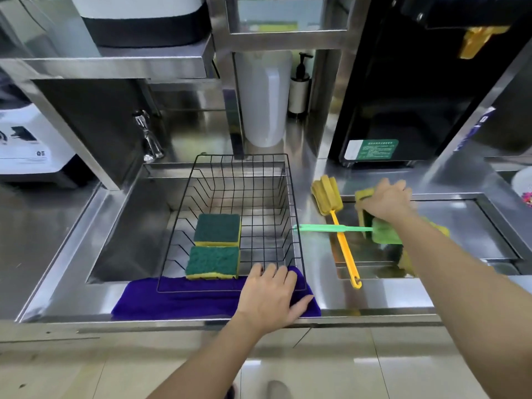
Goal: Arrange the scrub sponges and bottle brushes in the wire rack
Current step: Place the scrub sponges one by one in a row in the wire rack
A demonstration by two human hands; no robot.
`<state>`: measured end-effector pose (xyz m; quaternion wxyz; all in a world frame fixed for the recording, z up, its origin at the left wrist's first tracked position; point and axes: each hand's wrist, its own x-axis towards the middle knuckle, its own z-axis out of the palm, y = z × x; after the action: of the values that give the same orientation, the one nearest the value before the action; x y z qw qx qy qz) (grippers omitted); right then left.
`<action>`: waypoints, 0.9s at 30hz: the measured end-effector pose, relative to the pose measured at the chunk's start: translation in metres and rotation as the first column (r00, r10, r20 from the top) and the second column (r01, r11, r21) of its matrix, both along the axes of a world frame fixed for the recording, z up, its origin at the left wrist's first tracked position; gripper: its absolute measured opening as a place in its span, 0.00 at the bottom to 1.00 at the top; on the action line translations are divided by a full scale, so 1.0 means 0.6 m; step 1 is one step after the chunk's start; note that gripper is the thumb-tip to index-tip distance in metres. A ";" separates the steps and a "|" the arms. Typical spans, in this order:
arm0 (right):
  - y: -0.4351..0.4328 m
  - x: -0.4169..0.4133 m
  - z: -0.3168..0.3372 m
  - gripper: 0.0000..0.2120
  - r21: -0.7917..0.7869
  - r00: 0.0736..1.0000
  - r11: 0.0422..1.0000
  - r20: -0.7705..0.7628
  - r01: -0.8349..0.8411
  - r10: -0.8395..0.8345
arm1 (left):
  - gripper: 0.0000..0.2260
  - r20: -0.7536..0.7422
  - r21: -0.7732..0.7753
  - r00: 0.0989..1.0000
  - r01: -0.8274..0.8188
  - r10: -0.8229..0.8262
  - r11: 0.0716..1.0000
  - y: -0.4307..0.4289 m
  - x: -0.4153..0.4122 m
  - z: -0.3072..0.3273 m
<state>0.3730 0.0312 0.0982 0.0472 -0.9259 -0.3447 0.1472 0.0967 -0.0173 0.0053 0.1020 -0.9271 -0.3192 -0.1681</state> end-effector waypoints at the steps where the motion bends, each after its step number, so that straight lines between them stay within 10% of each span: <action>1: 0.003 0.004 0.009 0.36 0.077 0.998 0.996 -0.050 0.043 -0.039 | 0.22 0.002 0.030 1.000 0.013 -0.013 0.999 0.003 -0.005 -0.001; 12: 0.032 -0.052 0.063 0.35 0.697 0.979 0.701 -0.206 0.149 -0.004 | 0.20 0.064 0.075 0.992 -0.110 0.105 0.991 0.033 -0.089 -0.004; 27: 0.145 -0.222 -0.026 0.24 0.522 0.588 0.723 -0.784 0.453 0.198 | 0.22 0.175 0.057 0.948 -0.278 0.265 0.959 0.053 -0.147 -0.008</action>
<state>0.2397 0.1185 0.0823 0.5409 -0.6970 -0.2405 0.4047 0.0084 0.0144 0.0006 0.1348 -0.8522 -0.4440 -0.2416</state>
